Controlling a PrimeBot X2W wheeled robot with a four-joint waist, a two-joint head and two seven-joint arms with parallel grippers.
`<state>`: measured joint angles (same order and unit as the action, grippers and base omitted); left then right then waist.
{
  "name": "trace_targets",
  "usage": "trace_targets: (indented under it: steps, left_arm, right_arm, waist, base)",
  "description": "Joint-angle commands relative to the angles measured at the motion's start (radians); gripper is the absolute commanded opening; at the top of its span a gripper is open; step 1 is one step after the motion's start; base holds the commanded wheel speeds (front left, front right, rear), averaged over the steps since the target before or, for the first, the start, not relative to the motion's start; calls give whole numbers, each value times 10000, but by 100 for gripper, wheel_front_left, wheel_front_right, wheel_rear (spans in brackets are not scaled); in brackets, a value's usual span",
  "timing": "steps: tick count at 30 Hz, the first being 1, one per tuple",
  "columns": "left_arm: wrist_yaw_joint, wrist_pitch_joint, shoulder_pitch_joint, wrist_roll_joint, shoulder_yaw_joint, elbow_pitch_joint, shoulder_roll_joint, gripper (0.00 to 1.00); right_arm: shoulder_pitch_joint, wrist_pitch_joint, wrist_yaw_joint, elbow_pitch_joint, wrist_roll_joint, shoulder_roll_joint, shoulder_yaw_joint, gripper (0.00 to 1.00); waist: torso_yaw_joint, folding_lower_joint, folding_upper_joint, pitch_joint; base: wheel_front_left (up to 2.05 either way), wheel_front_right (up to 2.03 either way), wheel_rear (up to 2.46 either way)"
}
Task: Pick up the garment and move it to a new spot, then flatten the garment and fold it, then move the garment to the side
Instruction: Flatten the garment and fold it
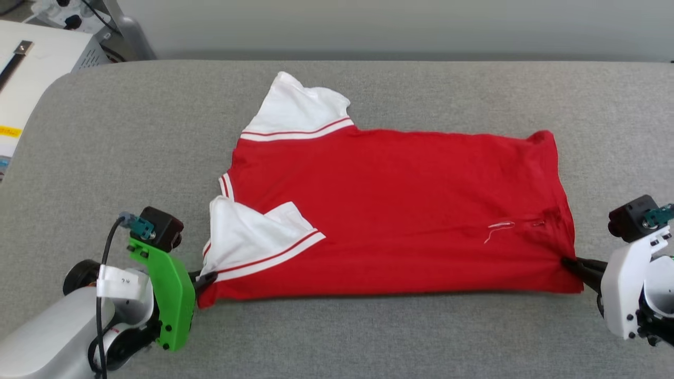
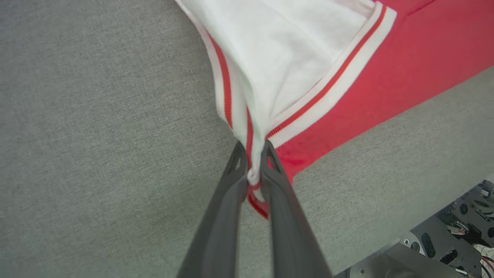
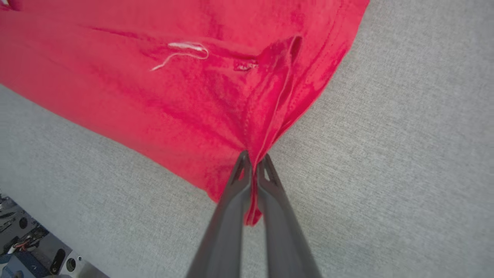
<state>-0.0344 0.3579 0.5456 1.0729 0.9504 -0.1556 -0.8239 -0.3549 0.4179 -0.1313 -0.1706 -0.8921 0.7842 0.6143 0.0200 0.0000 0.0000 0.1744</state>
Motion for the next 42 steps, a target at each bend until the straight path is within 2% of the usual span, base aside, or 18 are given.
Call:
trace_targets:
  steps: [1, 4, 5, 9, 16, 21, 22, 23, 24, 28, 32, 36, 42]
  left_arm:
    - [157, 18, -296, 137, -15, 242, -249, 0]
    - [374, 95, -648, 206, 68, 813, -494, 0]
    - [577, 135, -965, 243, 180, 1220, -604, 0]
    - [761, 116, -1240, 392, 261, 1352, -461, 0]
    - [652, 145, -1107, 428, 332, 455, -71, 0]
    - [462, 45, -1036, 353, 428, -314, 211, 0]
    - [463, -56, -1028, 354, 385, -399, 244, 0]
    - [465, -177, -1001, 331, 331, -471, 251, 53]
    - [471, -277, -962, 265, 297, -496, 221, 100]
    - [549, -658, -706, 128, -26, -295, -70, 100]
    - [712, -915, -95, -10, -556, 138, -495, 100]
    - [955, -1410, 906, -641, -1063, 281, -656, 100]
    - [1082, -2055, 2728, -1666, -1476, -191, -90, 100]
  right_arm:
    - [375, -48, 6, 188, -79, 154, -158, 0]
    - [1011, -10, 6, 595, -169, 355, -497, 0]
    - [1602, 126, 6, 863, -185, 444, -849, 0]
    - [2080, 337, 6, 975, 7, 271, -1298, 0]
    - [1910, 678, 6, 121, 512, -575, -1374, 0]
    - [1689, 389, 6, -651, 786, -1049, -1163, 0]
    - [1665, 284, 6, -712, 780, -1098, -1178, 35]
    - [1643, 132, 6, -731, 787, -1124, -1207, 100]
    - [1630, -37, 6, -724, 808, -1134, -1254, 100]
    - [1606, -1017, 6, -432, 1082, -1038, -1612, 100]
    - [1520, -2350, 6, -61, 1621, -1160, -2545, 100]
    - [1370, -3371, 6, 283, 2424, -1788, -3655, 100]
    - [1052, -4568, 6, 1059, 4049, -3095, -4993, 100]
  waist:
    - [-31, 0, 0, -281]
    - [5, 0, 0, -334]
    - [8, 0, 0, -306]
    - [-32, 0, 0, -4]
    - [-104, 0, 0, 517]
    - [-110, 0, 0, 570]
    - [-107, 0, 0, 534]
    - [-100, 0, 0, 471]
    - [-96, 0, 0, 423]
    - [-77, 0, 0, 180]
    - [-73, 0, 0, 56]
    - [-164, 0, 0, 182]
    - [-421, 0, 0, 882]
  base:
    - [0, 0, 0]
    - [0, 0, 0]
    - [0, 0, 0]
    - [0, 0, 0]
    - [0, 0, 0]
    - [0, 0, 0]
    - [0, 0, 0]
    - [0, 0, 0]
    - [0, 0, 0]
    - [0, 0, 0]
    - [0, 0, 0]
    - [0, 0, 0]
    - [0, 0, 0]
